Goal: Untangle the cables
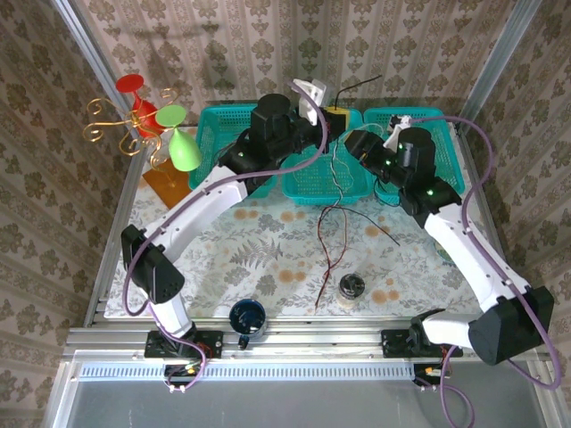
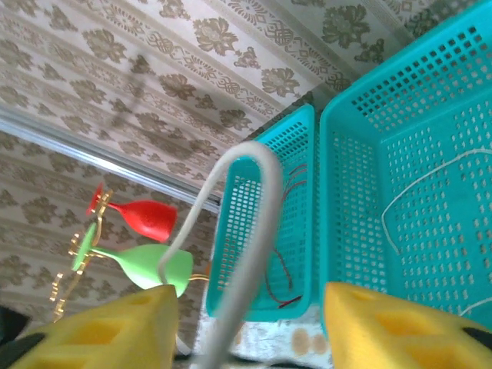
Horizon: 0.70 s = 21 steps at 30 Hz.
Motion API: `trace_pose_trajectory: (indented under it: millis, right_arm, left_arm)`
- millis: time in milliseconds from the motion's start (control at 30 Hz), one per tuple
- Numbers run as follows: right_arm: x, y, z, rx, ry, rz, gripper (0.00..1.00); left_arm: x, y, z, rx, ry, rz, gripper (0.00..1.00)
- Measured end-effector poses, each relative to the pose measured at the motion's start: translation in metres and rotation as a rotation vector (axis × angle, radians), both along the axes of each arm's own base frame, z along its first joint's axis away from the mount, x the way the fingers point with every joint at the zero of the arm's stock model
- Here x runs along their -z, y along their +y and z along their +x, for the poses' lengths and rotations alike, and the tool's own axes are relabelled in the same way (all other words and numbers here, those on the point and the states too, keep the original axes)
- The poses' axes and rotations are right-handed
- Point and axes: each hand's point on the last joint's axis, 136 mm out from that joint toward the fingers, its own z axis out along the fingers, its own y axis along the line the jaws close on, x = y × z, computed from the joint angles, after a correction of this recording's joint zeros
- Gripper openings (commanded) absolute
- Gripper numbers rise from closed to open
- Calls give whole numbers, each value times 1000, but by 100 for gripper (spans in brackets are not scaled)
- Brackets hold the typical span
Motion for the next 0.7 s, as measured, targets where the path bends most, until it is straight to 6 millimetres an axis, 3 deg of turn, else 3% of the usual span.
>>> trace_pose_trajectory:
  millis: [33, 167, 233, 300, 467, 600, 700]
  right_arm:
    - [0, 1, 3, 1, -2, 4, 0]
    - [-4, 0, 4, 5, -18, 8, 1]
    - [-9, -1, 3, 8, -36, 9, 30]
    - [-15, -2, 0, 6, -54, 8, 46]
    - [-26, 1, -8, -24, -79, 18, 53]
    - [-37, 3, -15, -42, -94, 51, 63]
    - [-49, 3, -19, -47, -127, 78, 63]
  left_arm:
    - [-2, 1, -1, 0, -2, -2, 0]
    - [-10, 5, -4, -3, -14, -14, 0]
    - [-15, 8, -7, -3, -21, -21, 0]
    - [-20, 10, -8, -3, -27, -28, 0]
    - [-23, 11, -10, -3, -28, -34, 0]
    - [-23, 11, -10, -2, -26, -35, 0]
    - [-23, 11, -10, -2, -25, -35, 0]
